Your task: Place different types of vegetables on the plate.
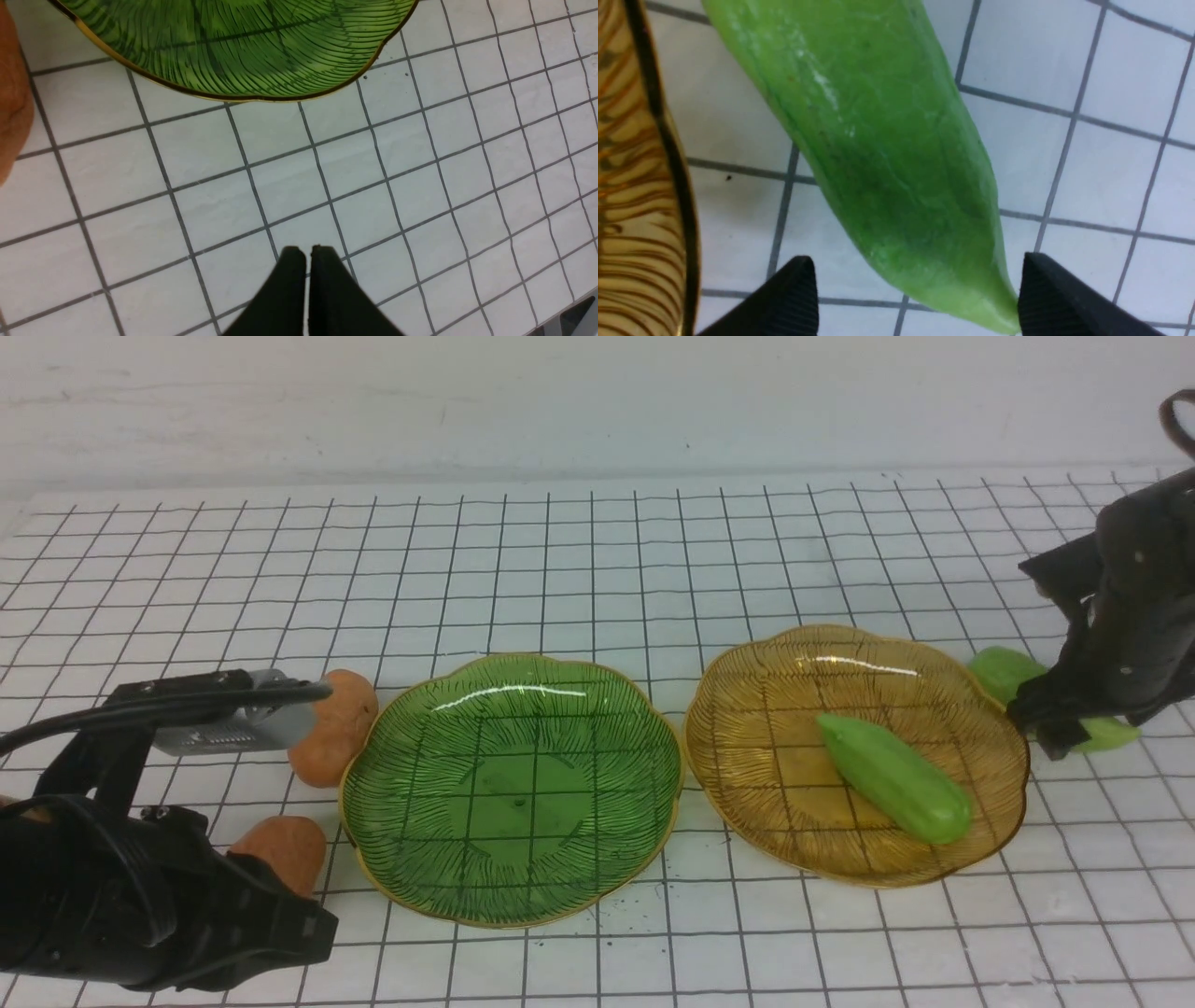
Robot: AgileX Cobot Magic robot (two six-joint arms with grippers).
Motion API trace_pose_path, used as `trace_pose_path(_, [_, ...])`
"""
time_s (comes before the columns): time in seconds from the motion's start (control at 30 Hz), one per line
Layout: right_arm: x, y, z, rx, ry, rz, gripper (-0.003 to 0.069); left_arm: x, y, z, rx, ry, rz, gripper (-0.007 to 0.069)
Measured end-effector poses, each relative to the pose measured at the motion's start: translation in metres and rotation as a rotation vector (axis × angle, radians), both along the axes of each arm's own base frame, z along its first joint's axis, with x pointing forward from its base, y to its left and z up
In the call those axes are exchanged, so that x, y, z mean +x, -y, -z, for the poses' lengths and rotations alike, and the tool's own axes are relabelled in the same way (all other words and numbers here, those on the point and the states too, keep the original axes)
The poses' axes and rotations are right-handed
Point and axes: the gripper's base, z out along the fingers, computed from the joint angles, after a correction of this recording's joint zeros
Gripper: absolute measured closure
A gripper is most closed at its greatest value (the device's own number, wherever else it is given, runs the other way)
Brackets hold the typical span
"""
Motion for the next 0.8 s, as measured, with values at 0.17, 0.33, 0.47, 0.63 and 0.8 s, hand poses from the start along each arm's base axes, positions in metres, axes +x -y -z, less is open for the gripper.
trace_pose_path(0.17, [0.001,0.001,-0.001,-0.011,0.004,-0.007,0.0295,0.000,0.000,0.000,-0.001,-0.004,0.002,0.0628])
trace_pose_path(0.33, [-0.003,0.006,-0.006,-0.072,-0.030,-0.015,0.0561,-0.001,0.000,0.000,-0.001,-0.009,0.005,0.0628])
trace_pose_path(0.47, [-0.010,0.009,-0.029,-0.097,0.003,0.018,0.0656,-0.001,0.000,0.000,-0.001,-0.010,0.006,0.0628])
trace_pose_path(0.63, [-0.028,0.009,-0.085,-0.068,0.139,0.076,0.0673,-0.001,0.000,0.000,-0.002,-0.013,0.006,0.0628])
trace_pose_path(0.8, [-0.039,0.005,-0.110,0.002,0.206,0.103,0.0673,-0.001,0.000,0.000,-0.002,-0.013,0.006,0.0628])
